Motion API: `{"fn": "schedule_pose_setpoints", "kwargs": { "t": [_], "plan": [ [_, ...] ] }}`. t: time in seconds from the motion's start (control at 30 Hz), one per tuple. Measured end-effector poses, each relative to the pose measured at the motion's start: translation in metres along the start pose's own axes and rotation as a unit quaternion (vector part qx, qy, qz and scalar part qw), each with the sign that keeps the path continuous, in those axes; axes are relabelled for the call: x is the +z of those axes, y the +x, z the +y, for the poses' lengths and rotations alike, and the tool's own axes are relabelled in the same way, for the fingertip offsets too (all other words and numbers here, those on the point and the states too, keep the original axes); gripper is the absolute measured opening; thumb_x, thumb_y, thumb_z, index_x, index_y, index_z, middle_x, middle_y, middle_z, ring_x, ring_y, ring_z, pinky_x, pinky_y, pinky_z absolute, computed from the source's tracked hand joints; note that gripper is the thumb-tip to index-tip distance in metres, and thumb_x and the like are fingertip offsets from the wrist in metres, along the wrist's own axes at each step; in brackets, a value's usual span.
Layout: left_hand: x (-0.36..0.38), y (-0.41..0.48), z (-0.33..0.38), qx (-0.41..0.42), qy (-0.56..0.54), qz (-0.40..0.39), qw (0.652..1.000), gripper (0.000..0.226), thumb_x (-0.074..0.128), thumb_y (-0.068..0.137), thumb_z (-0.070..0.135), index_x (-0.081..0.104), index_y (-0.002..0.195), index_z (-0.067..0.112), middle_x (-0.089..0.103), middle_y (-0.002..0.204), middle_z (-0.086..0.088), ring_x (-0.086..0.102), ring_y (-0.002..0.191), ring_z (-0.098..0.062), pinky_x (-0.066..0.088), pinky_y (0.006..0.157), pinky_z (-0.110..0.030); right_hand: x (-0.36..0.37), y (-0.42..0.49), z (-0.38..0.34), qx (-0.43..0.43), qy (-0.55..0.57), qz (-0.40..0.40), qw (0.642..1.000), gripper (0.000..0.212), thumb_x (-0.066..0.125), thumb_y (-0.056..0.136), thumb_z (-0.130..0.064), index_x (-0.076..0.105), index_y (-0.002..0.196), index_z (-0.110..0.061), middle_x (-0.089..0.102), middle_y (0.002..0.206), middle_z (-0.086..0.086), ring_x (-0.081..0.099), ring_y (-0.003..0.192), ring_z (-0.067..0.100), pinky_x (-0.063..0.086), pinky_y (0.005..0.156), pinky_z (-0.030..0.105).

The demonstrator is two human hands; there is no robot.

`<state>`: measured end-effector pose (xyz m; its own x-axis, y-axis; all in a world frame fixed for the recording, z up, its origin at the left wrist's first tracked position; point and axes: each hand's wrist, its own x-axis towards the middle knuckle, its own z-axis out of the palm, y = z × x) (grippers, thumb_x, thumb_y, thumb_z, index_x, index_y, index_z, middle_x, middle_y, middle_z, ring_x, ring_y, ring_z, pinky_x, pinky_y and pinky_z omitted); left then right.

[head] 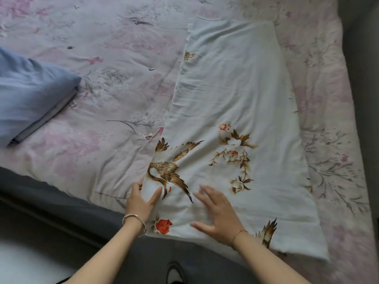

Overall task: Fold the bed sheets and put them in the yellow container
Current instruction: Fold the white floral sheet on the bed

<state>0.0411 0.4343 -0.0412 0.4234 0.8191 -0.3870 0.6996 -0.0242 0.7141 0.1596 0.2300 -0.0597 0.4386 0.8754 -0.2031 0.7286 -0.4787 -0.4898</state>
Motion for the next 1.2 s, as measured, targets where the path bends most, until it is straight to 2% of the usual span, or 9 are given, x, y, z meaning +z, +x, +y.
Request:
{"fn": "schedule_pose_setpoints", "kwargs": {
  "t": [0.2,0.5,0.6,0.73,0.9,1.0,1.07,1.13,1.2],
  "plan": [
    [-0.015,-0.04,-0.013,-0.04,-0.065,-0.101,0.992,0.019,0.078,0.074,0.025,0.061,0.081,0.023,0.063,0.074,0.012,0.06,0.07,-0.002,0.041,0.049,-0.006,0.02,-0.056,0.035,-0.082,-0.108,0.015,0.991,0.055,0.041,0.09,-0.052,0.043,0.14,-0.028,0.036,0.15,0.0,0.031,0.137,0.018,0.019,0.113,0.033],
    [-0.002,-0.085,-0.022,-0.136,-0.266,0.011,0.954,0.02,0.076,0.077,0.02,0.062,0.074,0.006,0.064,0.074,-0.004,0.061,0.071,-0.016,0.05,0.048,-0.012,-0.016,-0.121,0.08,-0.05,-0.072,0.208,0.974,0.043,0.031,0.1,-0.03,0.068,0.113,-0.015,0.064,0.121,-0.003,0.054,0.117,0.013,0.042,0.101,0.024],
    [0.005,-0.092,-0.029,-0.13,-0.263,-0.017,0.956,0.015,0.075,0.077,0.017,0.065,0.077,0.005,0.065,0.074,-0.005,0.061,0.069,-0.015,0.048,0.045,-0.011,-0.024,-0.143,0.088,-0.069,-0.11,0.216,0.968,0.046,0.026,0.102,-0.03,0.066,0.116,-0.012,0.062,0.122,-0.003,0.056,0.115,0.016,0.028,0.111,0.017],
    [0.021,-0.09,-0.05,-0.157,-0.279,-0.016,0.947,0.015,0.067,0.085,0.014,0.065,0.091,0.0,0.064,0.074,-0.007,0.06,0.067,-0.016,0.049,0.045,-0.012,-0.007,-0.148,0.096,-0.054,-0.132,0.185,0.972,0.037,0.041,0.093,-0.027,0.067,0.115,-0.014,0.065,0.12,-0.001,0.063,0.11,0.021,0.048,0.097,0.032],
    [0.02,-0.078,-0.065,-0.149,-0.26,0.037,0.953,0.014,0.062,0.088,0.012,0.063,0.097,0.0,0.065,0.078,-0.01,0.059,0.068,-0.018,0.052,0.05,-0.015,0.007,-0.14,0.087,-0.02,-0.151,0.171,0.973,0.05,0.046,0.083,-0.02,0.05,0.132,-0.014,0.053,0.136,0.006,0.041,0.129,0.022,0.018,0.114,0.032],
    [0.024,-0.082,-0.062,-0.048,-0.061,0.111,0.991,0.033,0.067,0.084,0.02,0.056,0.113,0.006,0.061,0.112,-0.016,0.058,0.098,-0.027,0.049,0.081,-0.034,0.003,-0.161,0.1,0.113,-0.036,0.201,0.972,0.068,0.069,0.078,-0.021,0.039,0.139,-0.019,0.043,0.143,0.002,0.036,0.132,0.02,0.023,0.113,0.037],
    [0.039,-0.089,-0.051,0.119,0.119,0.152,0.974,0.054,0.067,0.083,0.031,0.046,0.128,0.011,0.047,0.128,-0.014,0.044,0.115,-0.03,0.04,0.094,-0.044,-0.002,-0.176,0.109,0.173,0.034,0.216,0.96,0.068,0.075,0.078,-0.028,0.043,0.137,-0.019,0.042,0.14,-0.004,0.036,0.132,0.015,0.029,0.11,0.037],
    [0.065,-0.1,-0.033,0.291,0.208,0.088,0.93,0.057,0.048,0.089,0.046,0.036,0.139,0.02,0.038,0.137,-0.008,0.034,0.125,-0.027,0.035,0.102,-0.049,-0.006,-0.186,0.108,0.198,0.085,0.288,0.933,0.044,0.068,0.081,-0.032,0.054,0.121,-0.019,0.051,0.123,-0.002,0.047,0.116,0.015,0.039,0.099,0.031],
    [0.1,-0.11,-0.011,0.356,0.31,-0.037,0.881,0.066,0.005,0.09,0.064,0.012,0.148,0.033,0.018,0.153,0.001,0.015,0.141,-0.023,0.016,0.112,-0.051,-0.009,-0.197,0.103,0.255,0.159,0.378,0.876,0.017,0.06,0.081,-0.032,0.057,0.097,-0.025,0.052,0.1,0.0,0.054,0.09,0.017,0.044,0.08,0.026]
  ]
}}
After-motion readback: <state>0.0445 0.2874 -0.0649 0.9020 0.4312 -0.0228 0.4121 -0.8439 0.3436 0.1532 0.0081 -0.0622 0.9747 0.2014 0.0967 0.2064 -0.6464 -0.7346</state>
